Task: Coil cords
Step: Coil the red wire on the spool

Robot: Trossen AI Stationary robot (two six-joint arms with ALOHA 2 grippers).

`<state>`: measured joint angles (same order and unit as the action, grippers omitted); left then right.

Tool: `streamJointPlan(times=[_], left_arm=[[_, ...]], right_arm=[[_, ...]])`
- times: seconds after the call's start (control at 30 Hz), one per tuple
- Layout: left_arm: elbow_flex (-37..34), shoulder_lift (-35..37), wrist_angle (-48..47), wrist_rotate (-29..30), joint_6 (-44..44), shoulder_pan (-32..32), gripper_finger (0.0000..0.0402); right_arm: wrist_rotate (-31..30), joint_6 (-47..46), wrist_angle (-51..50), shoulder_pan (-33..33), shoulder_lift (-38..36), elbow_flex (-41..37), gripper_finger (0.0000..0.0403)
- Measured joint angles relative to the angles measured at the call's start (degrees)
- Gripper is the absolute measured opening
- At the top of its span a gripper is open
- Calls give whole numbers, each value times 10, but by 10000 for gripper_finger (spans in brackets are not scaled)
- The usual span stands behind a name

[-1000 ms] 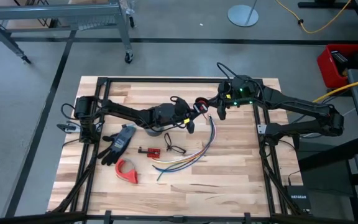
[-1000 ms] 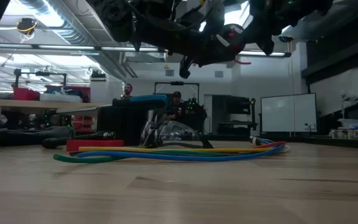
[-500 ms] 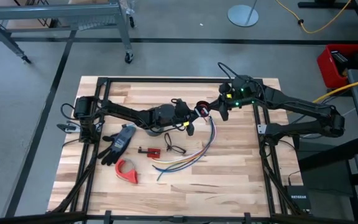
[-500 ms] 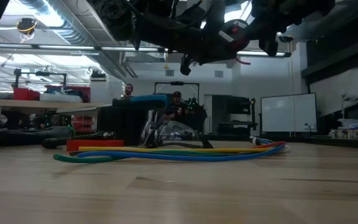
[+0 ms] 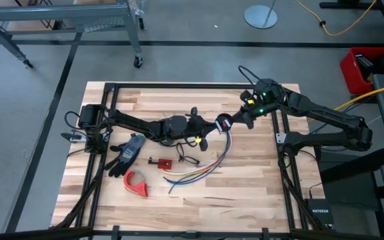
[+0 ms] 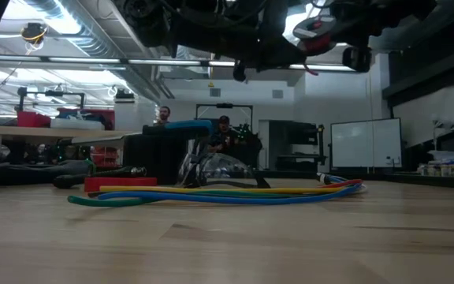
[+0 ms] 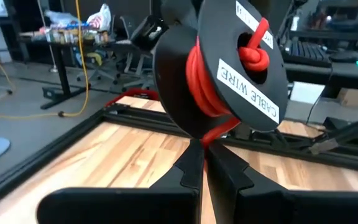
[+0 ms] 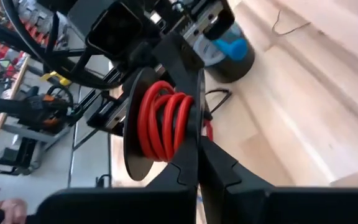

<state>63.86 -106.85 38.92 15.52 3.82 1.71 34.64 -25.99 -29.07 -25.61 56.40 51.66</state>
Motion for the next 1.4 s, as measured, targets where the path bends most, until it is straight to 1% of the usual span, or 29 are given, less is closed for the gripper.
streamJointPlan(times=[0.2,0.27,0.37,0.5,0.77,0.87,1.0,1.13,1.27,1.4], left_arm=[[0,0,1,0,-26,-4,5],[0,0,10,11,-33,-3,5],[0,0,17,15,-42,0,5],[0,0,41,7,-40,-2,5],[0,0,43,6,-52,-1,5],[0,0,62,16,-52,-2,5],[0,2,87,20,-52,-1,5],[0,21,69,25,-75,-3,5],[0,62,40,41,-120,-6,5],[0,92,26,42,-127,-10,5]], right_arm=[[25,2,-42,0,-4,0,1],[55,6,-70,1,-4,0,1],[80,8,-76,2,-4,0,1],[74,9,-70,1,-4,0,1],[75,25,-70,1,-4,0,1],[61,35,-70,1,-4,0,1],[18,47,-70,1,-4,0,1],[-29,60,-70,1,-4,0,1],[-69,74,-70,1,-4,0,1],[-136,96,-55,1,-3,0,1]])
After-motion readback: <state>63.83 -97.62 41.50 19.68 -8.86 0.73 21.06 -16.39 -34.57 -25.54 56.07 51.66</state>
